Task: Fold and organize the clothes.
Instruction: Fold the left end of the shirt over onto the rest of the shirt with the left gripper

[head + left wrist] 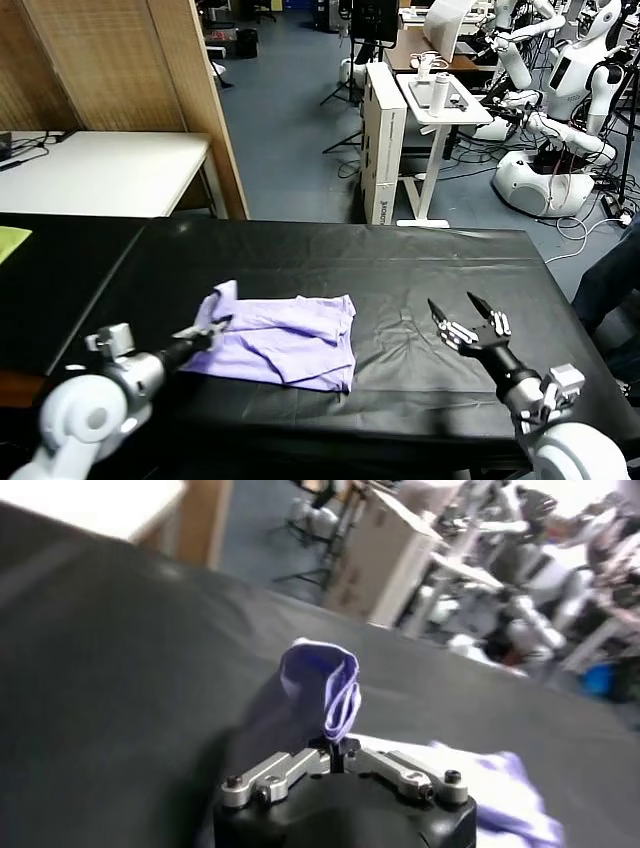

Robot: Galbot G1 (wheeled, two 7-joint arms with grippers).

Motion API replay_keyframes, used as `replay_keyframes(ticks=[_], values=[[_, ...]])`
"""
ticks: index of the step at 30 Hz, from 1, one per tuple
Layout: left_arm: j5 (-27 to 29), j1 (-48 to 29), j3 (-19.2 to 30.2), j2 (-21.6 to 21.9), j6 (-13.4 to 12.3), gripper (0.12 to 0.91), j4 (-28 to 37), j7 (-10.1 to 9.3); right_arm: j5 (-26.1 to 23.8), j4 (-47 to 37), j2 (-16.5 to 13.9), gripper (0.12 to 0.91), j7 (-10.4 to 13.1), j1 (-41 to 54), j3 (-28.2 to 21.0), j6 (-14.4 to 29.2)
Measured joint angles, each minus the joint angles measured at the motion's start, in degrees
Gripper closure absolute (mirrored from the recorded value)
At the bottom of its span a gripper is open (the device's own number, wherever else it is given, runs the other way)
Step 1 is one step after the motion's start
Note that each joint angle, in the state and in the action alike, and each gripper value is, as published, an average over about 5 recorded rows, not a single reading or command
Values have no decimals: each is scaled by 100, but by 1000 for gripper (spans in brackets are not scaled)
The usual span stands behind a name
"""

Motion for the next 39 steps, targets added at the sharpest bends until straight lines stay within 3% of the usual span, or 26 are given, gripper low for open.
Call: replay_keyframes(ticks=[12,39], values=[[201,-431,1052,-804,-4,858,52,-182,-196,15,94,118,1,-148,-153,19],[649,-598,1573,-1541,-5,858,446,-211,-357,-124,93,118,4,-38,-364,-38]])
